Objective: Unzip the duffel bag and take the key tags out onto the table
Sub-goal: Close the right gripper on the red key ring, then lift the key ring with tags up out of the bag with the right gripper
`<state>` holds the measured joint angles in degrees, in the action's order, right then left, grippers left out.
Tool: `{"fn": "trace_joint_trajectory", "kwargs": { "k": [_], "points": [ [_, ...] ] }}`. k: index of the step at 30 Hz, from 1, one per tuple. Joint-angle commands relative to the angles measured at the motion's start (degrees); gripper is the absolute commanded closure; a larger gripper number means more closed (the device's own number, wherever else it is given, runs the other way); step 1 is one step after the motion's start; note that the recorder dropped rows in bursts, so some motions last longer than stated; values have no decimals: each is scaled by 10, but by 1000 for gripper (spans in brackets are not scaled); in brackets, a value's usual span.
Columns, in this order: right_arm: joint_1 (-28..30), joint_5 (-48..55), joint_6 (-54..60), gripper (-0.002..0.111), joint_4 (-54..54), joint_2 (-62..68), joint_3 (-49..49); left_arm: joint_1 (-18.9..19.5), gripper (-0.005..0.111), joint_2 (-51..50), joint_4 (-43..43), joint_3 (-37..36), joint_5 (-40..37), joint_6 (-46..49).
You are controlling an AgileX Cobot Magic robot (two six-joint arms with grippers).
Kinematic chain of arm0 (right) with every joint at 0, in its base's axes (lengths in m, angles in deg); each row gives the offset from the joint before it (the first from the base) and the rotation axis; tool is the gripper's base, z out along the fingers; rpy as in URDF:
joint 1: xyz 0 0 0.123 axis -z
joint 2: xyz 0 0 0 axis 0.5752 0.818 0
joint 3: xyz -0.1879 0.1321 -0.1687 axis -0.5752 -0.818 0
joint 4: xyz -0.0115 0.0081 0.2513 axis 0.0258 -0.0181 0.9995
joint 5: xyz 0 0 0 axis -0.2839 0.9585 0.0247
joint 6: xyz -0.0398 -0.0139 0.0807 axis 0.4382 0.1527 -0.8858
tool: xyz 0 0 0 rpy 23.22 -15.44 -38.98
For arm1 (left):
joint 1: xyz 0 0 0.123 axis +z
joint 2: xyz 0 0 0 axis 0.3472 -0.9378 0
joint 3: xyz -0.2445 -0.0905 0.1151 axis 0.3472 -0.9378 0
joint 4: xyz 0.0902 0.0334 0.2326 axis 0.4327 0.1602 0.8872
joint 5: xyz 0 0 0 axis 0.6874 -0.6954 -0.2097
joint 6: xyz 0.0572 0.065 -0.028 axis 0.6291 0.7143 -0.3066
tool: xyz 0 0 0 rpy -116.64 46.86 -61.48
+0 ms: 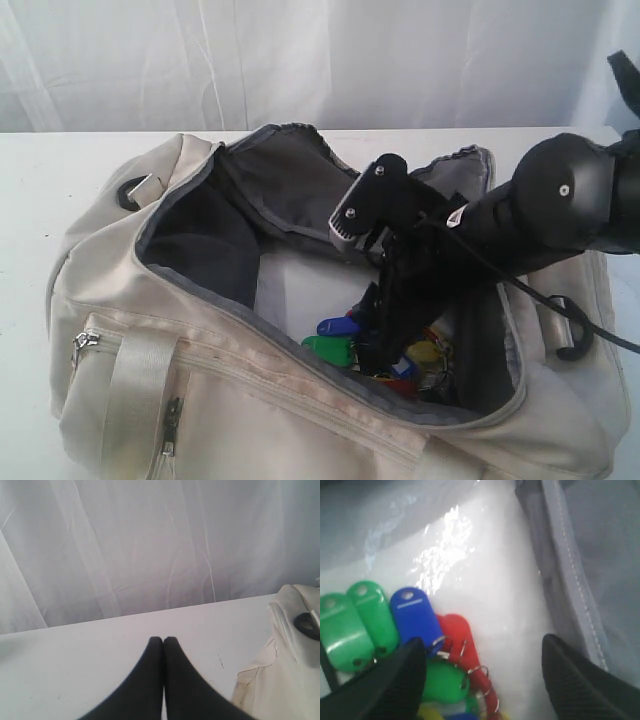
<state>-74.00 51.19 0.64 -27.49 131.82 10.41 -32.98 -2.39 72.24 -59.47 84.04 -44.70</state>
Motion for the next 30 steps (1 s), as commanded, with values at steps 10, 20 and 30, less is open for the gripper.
{"fn": "trace_joint_trajectory", "kwargs": {
  "k": [10, 20, 30],
  "points": [
    [1, 32, -125, 46, -135, 103, 3, -1, 107, 5, 7, -3, -2, 0],
    [1, -20, -125, 108, -135, 117, 6, -1, 107, 5, 7, -3, -2, 0],
    [1, -61, -158, 108, -131, 18, 14, -1, 107, 5, 7, -3, -2, 0]
  ]
}}
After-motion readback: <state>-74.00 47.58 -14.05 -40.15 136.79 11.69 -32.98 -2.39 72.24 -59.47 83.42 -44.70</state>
